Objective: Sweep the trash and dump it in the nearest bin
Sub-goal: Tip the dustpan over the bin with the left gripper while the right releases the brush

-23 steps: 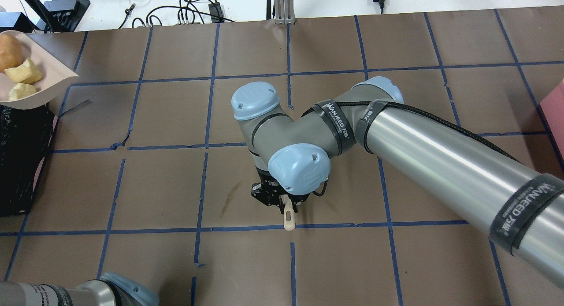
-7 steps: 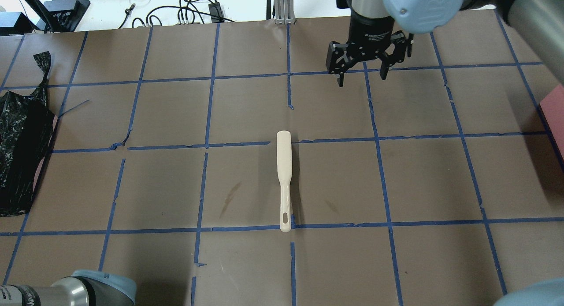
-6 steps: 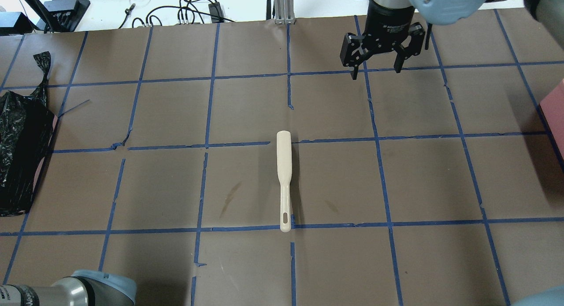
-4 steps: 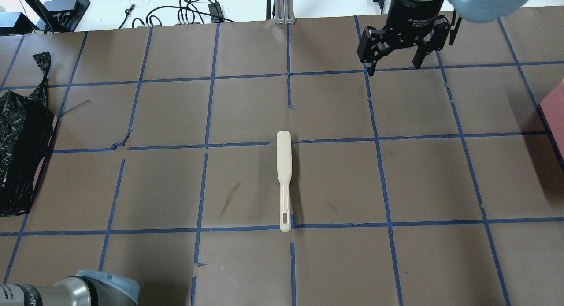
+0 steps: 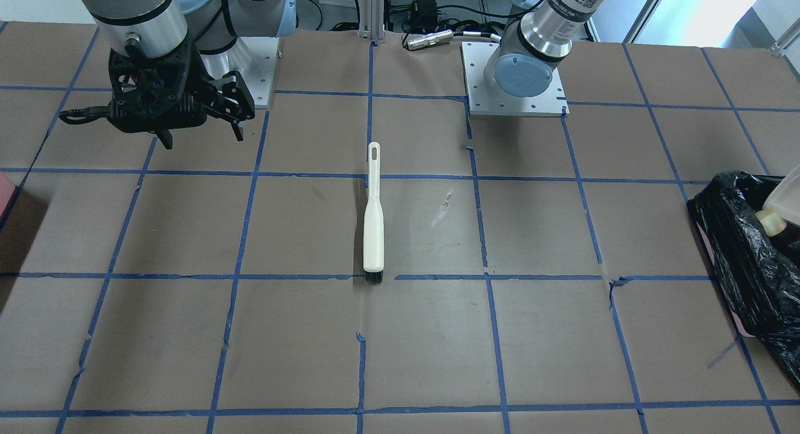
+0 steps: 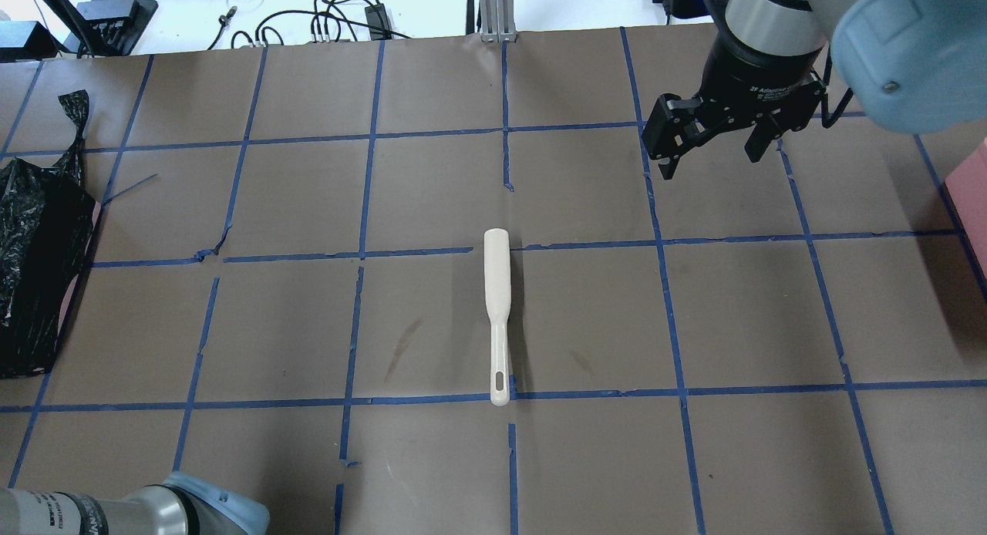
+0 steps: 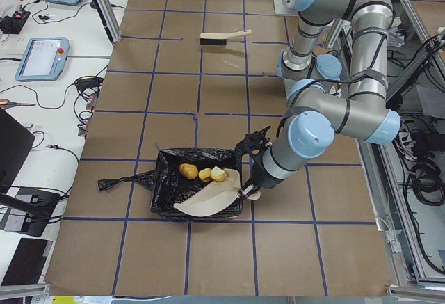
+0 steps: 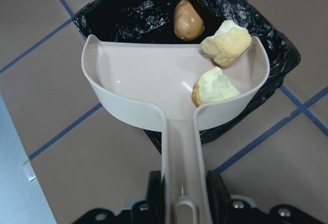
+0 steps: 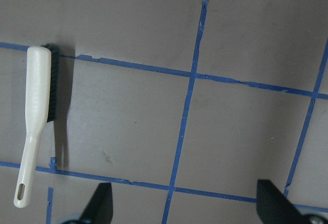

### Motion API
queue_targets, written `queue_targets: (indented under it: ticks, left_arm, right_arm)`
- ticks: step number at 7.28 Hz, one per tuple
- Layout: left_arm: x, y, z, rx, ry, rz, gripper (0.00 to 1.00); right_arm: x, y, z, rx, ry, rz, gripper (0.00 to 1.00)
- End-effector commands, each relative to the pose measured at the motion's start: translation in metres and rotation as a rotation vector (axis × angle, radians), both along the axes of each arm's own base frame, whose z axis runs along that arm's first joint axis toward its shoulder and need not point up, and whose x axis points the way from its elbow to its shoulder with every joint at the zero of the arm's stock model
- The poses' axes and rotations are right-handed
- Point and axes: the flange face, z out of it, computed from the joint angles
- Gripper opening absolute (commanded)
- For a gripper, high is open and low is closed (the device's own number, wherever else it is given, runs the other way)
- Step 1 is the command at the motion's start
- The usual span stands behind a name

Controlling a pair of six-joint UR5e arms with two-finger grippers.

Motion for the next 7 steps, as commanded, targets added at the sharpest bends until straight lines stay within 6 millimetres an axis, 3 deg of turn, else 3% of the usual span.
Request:
queue_targets:
  ticks: [1,2,4,6,7]
  left_arm:
    - [-0.015,-0.021,0.017,0.072,-0.107,-0.034,0.01]
    - [-0.022,-0.021,0.05,0.049,-0.155,-0.036,0.01]
    - [-0.03,-0.018,0.092,0.045,-0.169,-0.036,0.01]
    - [-0.054,-0.024,0.09,-0.016,-0.017,-0.057,0.01]
    - [-0.083,-0.041,0.098,-0.038,0.021,-0.067,0.01]
  right_arm:
    - [0.0,0.0,-0.001,0.005,0.012,-0.003,1.0]
    - [-0.005,0.003,-0.001,0.011,0.013,-0.011,1.0]
    - [-0.006,0.0,0.006,-0.012,0.009,-0.01,1.0]
    - [-0.002,0.002,0.008,-0.004,0.008,-0.001,1.0]
    - [-0.002,0.001,0.007,-0.004,0.008,-0.001,1.0]
